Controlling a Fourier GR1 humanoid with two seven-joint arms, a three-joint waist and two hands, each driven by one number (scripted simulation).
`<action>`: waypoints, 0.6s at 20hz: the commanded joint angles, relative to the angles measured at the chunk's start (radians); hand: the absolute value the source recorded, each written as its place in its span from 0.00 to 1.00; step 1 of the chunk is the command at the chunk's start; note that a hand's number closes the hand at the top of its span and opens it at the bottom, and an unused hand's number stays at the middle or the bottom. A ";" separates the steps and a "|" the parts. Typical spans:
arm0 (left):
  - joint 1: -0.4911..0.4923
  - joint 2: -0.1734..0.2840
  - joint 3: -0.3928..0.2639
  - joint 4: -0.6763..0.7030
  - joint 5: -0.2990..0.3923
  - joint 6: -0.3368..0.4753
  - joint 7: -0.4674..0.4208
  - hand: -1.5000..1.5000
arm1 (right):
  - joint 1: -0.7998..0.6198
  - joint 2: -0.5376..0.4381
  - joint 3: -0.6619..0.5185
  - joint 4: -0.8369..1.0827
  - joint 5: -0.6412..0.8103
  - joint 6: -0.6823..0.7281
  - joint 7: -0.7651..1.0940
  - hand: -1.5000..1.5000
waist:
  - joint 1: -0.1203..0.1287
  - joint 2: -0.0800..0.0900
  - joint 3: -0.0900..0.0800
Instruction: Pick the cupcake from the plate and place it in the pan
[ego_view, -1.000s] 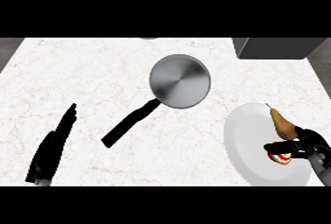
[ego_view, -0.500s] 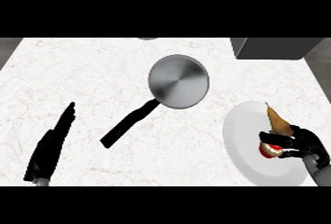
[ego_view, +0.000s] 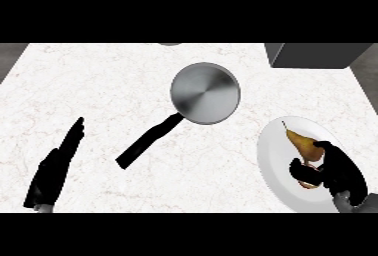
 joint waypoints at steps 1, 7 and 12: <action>-0.023 -0.039 -0.026 0.004 -0.040 0.036 0.007 0.50 | -0.102 0.011 0.069 -0.047 0.251 -0.049 0.258 1.00 | -0.004 0.003 0.009; -0.002 -0.031 -0.016 0.018 -0.035 0.024 0.012 0.50 | -0.264 -0.102 0.001 -0.136 0.526 0.061 0.204 1.00 | -0.007 -0.002 0.008; 0.017 -0.040 -0.024 -0.027 -0.047 0.025 0.015 0.50 | -0.396 0.049 -0.018 -0.199 0.644 0.235 0.306 1.00 | 0.006 0.003 0.011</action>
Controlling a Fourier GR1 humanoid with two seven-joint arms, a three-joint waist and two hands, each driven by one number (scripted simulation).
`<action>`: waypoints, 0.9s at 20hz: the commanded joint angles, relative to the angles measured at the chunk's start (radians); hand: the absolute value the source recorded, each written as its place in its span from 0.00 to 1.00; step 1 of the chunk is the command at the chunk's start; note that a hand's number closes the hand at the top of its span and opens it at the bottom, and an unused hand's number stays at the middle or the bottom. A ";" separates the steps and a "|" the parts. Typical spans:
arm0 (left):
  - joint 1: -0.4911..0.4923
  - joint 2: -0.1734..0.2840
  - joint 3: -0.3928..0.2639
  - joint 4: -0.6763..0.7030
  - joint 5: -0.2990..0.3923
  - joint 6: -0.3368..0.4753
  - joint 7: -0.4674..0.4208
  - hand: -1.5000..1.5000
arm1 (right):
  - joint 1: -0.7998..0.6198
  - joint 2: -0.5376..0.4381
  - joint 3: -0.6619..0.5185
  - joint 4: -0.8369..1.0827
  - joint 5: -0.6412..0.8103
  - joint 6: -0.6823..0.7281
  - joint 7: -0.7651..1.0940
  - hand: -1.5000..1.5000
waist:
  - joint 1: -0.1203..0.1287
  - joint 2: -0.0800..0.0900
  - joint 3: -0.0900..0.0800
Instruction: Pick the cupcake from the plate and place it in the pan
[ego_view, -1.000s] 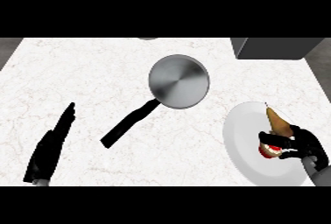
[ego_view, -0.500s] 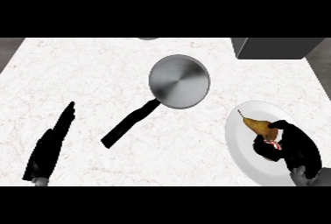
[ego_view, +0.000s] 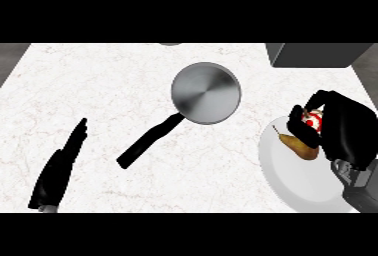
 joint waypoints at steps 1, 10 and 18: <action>-0.001 0.006 0.018 0.027 0.018 -0.040 -0.030 0.50 | -0.144 0.144 -0.033 0.009 0.097 0.161 0.222 1.00 | 0.011 0.008 0.002; -0.037 -0.017 0.024 0.049 0.007 -0.060 -0.040 0.50 | -0.360 0.453 -0.194 0.409 0.039 0.113 0.005 1.00 | 0.034 0.019 0.004; -0.057 -0.038 0.011 0.022 -0.015 -0.052 0.004 0.50 | -0.425 0.654 -0.335 0.904 -0.032 -0.072 -0.312 1.00 | 0.056 0.031 0.006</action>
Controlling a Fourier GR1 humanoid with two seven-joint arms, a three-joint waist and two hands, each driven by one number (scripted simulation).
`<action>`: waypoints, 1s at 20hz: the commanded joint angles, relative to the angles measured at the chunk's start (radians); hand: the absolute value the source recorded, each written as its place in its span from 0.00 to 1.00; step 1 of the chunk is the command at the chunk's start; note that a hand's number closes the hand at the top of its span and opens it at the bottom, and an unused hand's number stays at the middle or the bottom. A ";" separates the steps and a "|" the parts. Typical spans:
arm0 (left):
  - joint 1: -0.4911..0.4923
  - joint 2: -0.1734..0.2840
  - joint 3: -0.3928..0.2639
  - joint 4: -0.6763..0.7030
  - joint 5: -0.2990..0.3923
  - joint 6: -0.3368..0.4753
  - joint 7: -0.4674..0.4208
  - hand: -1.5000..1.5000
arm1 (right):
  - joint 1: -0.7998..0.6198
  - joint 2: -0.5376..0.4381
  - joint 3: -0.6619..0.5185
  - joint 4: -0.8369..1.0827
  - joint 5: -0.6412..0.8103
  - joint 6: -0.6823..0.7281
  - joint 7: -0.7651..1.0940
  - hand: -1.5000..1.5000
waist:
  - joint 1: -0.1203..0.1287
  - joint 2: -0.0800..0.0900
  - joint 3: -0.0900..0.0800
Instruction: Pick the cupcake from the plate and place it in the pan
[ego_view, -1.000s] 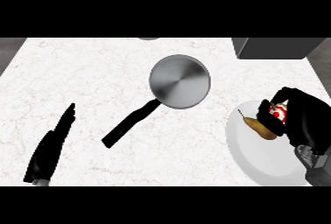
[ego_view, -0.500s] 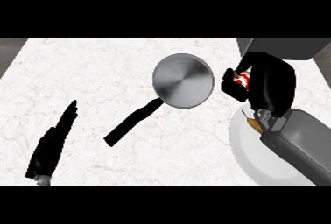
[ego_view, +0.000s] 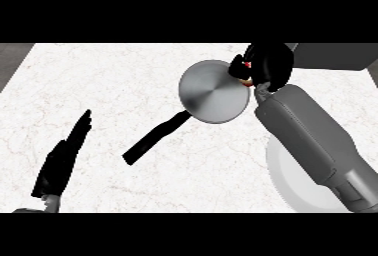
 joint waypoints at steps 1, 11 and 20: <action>-0.017 -0.043 -0.037 0.023 -0.041 0.020 -0.002 0.50 | -0.064 0.123 -0.068 0.263 -0.026 -0.086 -0.089 1.00 | 0.007 0.007 0.001; 0.007 -0.020 -0.013 0.015 -0.033 -0.007 -0.046 0.50 | -0.100 0.212 -0.312 0.504 -0.263 -0.092 -0.280 1.00 | 0.040 0.024 0.004; -0.028 -0.012 -0.002 0.006 -0.020 -0.036 -0.012 0.50 | -0.091 0.259 -0.475 0.554 -0.364 -0.310 -0.610 0.00 | 0.040 0.026 0.004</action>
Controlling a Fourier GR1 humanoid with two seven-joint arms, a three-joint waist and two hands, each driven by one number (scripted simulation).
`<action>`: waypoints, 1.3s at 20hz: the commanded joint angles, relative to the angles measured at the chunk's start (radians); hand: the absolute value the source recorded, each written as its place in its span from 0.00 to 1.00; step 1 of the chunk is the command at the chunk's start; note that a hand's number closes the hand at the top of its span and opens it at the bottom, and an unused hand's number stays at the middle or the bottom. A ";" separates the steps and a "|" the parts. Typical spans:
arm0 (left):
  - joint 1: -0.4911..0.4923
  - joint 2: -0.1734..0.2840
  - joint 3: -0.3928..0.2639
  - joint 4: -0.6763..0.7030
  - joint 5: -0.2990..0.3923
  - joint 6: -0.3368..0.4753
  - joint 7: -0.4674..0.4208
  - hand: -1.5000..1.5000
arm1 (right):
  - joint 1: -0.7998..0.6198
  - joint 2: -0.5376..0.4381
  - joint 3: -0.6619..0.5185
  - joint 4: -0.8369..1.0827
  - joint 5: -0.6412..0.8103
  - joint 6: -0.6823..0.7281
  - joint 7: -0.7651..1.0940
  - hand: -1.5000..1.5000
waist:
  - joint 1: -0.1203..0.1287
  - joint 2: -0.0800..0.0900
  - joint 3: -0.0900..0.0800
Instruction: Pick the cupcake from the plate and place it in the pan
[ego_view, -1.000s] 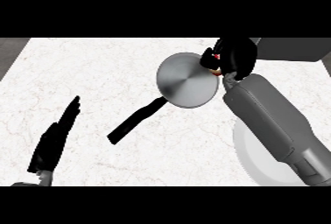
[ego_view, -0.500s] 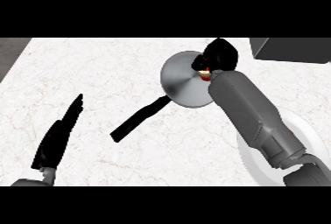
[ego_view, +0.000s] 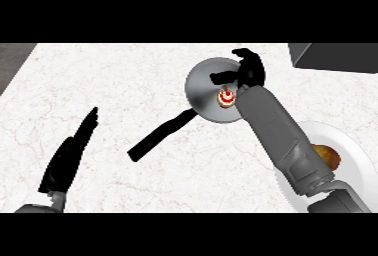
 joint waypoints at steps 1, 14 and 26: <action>-0.014 -0.003 -0.003 0.012 -0.007 -0.007 0.000 0.50 | -0.025 0.006 -0.067 0.010 -0.021 -0.154 -0.135 0.00 | 0.001 0.003 -0.001; 0.041 -0.015 0.026 0.005 -0.008 0.010 0.022 0.50 | 0.080 -0.054 -0.308 -0.056 -0.161 -0.425 -0.412 0.00 | -0.067 -0.030 -0.002; 0.092 -0.016 0.101 0.007 -0.011 -0.001 -0.015 0.50 | 0.587 -0.156 -0.204 -0.583 -0.153 -0.264 -0.431 0.00 | -0.116 -0.048 -0.004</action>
